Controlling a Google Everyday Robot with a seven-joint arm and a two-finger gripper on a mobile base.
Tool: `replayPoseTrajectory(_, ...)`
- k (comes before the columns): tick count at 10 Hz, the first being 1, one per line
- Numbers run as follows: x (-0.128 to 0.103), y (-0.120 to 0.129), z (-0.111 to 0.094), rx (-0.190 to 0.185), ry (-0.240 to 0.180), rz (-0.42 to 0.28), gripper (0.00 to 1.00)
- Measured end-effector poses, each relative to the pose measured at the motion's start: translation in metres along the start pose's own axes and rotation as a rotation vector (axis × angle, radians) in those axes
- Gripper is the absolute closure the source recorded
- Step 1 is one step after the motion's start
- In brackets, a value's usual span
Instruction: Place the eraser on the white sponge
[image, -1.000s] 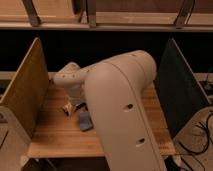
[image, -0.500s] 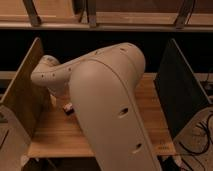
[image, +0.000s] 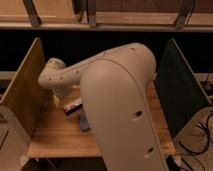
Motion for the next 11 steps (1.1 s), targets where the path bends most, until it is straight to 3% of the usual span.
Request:
replayPoseTrajectory(2, 0.017, -0.022, 0.010, -0.003, -0.003, 0.054, 0.20)
replayPoseTrajectory(6, 0.055, -0.047, 0.056, -0.058, 0.073, 0.186, 0.20)
replayPoseTrajectory(8, 0.065, -0.060, 0.071, -0.060, 0.111, 0.337, 0.20)
replayPoseTrajectory(10, 0.063, -0.069, 0.067, -0.045, 0.122, 0.520, 0.20)
replayPoseTrajectory(11, 0.063, -0.071, 0.065, -0.040, 0.126, 0.578, 0.20)
